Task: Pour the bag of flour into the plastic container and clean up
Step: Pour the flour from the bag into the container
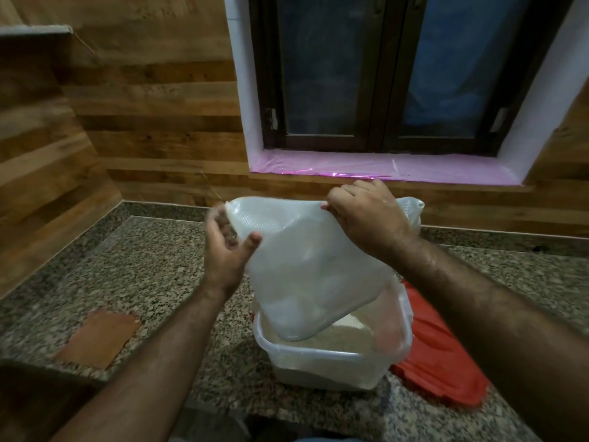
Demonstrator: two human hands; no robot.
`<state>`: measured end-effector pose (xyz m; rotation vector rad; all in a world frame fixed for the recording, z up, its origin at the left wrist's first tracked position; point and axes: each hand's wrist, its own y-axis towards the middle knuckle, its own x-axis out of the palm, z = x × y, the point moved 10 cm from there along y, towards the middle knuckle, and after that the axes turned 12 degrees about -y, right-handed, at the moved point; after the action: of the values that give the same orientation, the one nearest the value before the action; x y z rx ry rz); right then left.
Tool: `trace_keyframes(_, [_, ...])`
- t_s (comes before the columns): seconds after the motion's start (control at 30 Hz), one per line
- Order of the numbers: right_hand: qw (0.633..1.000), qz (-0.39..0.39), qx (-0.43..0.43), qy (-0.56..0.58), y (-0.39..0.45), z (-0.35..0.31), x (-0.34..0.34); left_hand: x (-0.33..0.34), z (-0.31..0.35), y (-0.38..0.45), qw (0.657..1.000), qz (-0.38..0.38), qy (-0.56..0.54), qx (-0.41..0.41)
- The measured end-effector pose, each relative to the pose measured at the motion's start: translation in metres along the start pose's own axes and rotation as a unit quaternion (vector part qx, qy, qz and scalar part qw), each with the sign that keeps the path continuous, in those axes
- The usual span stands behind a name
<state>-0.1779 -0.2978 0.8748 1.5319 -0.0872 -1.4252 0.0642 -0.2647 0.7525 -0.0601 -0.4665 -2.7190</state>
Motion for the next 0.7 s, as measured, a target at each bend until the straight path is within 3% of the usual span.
trace_keyframes(0.07, [1.0,-0.004,-0.021,-0.017,-0.002,-0.005,0.003,0.009,0.05,0.014,0.983,-0.032,0.145,0.104])
trace_keyframes(0.1, [0.999,-0.007,-0.026,-0.02,-0.002,-0.007,0.005,0.028,0.073,0.019,0.945,-0.092,0.271,0.155])
trace_keyframes(0.17, [0.999,-0.018,-0.022,-0.018,0.0,-0.009,0.006,0.072,0.085,0.019,0.818,-0.233,0.484,0.206])
trace_keyframes(0.2, [0.999,-0.022,-0.023,-0.017,0.002,-0.01,0.005,0.088,0.084,0.018,0.77,-0.276,0.536,0.209])
trace_keyframes(0.23, [0.999,-0.023,-0.028,-0.017,0.003,-0.011,0.004,0.1,0.084,0.017,0.746,-0.296,0.558,0.213])
trace_keyframes(0.4, [0.999,0.002,-0.025,-0.019,-0.007,-0.003,0.001,0.125,0.091,0.016,0.766,-0.312,0.478,0.296])
trace_keyframes(0.5, [0.99,0.092,0.095,0.039,-0.036,0.035,-0.014,0.118,0.096,0.018,0.795,-0.301,0.407,0.335])
trace_keyframes(0.6, [0.933,0.106,0.288,0.187,-0.081,0.079,0.005,0.105,0.095,0.025,0.822,-0.294,0.362,0.328])
trace_keyframes(0.7, [0.827,0.011,0.394,0.402,-0.114,0.095,0.058,0.096,0.094,0.034,0.837,-0.298,0.344,0.305])
